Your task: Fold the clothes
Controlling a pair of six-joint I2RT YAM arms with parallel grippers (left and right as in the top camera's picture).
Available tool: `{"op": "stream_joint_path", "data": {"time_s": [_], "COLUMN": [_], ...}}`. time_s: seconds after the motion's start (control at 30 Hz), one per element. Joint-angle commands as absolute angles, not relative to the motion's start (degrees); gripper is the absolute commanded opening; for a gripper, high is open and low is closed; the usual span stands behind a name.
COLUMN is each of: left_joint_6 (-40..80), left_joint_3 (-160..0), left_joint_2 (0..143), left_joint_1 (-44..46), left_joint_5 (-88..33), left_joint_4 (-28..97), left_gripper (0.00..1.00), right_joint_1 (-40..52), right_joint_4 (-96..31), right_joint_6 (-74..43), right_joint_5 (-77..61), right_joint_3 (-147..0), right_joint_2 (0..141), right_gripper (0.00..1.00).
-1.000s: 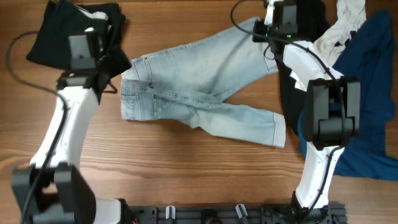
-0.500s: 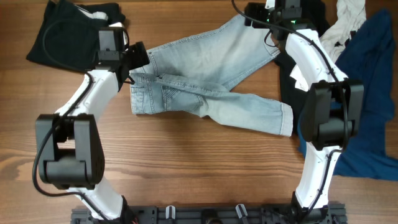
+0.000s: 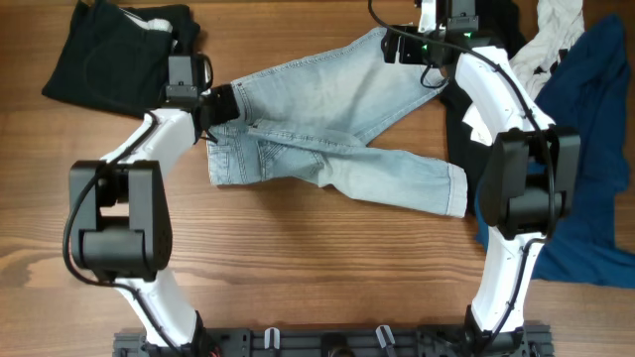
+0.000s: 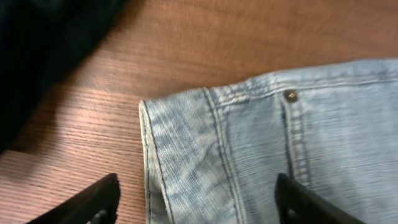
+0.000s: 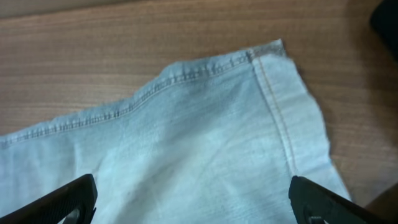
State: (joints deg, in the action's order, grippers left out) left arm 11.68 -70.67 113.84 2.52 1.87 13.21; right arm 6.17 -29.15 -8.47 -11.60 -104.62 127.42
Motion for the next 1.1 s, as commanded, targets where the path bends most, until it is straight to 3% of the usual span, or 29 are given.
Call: {"op": "stream_joint_path", "data": {"time_s": [0.0, 0.27, 0.33, 0.43, 0.6, 0.83, 0.9, 0.93, 1.0, 1.07], "left_joint_6": [10.81, 13.96, 14.02, 18.85, 21.02, 19.73, 19.73, 19.75, 19.73, 19.70], "left_joint_3": [-71.70, -71.70, -71.70, -71.70, -71.70, -71.70, -71.70, -71.70, -71.70, -71.70], "left_joint_2": [116.01, 119.15, 119.83, 120.57, 120.77, 120.79, 120.79, 120.77, 120.64, 120.42], "left_joint_1": [3.29, 4.78, 4.78, 4.47, 3.07, 2.68, 2.66, 2.68, 2.81, 2.96], "left_joint_5": [2.48, 1.54, 1.56, 7.46, 10.70, 16.84, 16.80, 16.78, 16.75, 16.78], "left_joint_4": [12.56, 8.97, 7.62, 4.93, -3.81, -26.46, -30.24, -30.89, -30.41, -28.12], "left_gripper": [0.65, 0.54, 0.43, 0.04, 0.04, 0.04, 0.33, 0.63, 0.99, 1.00], "right_joint_1": [6.04, 6.04, 6.04, 6.04, 6.33, 6.57, 6.57, 6.57, 6.57, 6.57], "right_joint_4": [-30.55, -33.30, -33.63, -33.78, -33.26, -34.09, -34.04, -33.91, -33.69, -33.45], "right_joint_6": [-10.68, -10.68, -10.68, -10.68, -10.57, -10.50, -10.52, -10.52, -10.66, -10.63], "right_joint_5": [-13.45, -13.43, -13.43, -13.43, -14.24, -14.33, -14.81, -15.27, -15.90, -15.99], "right_joint_3": [-105.60, -105.58, -105.58, -105.58, -105.58, -105.58, -105.60, -105.60, -105.69, -105.71], "right_joint_2": [127.61, 127.61, 127.61, 127.61, 127.61, 127.61, 127.61, 127.61, 127.42, 126.69], "right_gripper": [1.00, 1.00, 1.00, 1.00, 1.00, 1.00, 1.00, 1.00, 1.00, 1.00]}}
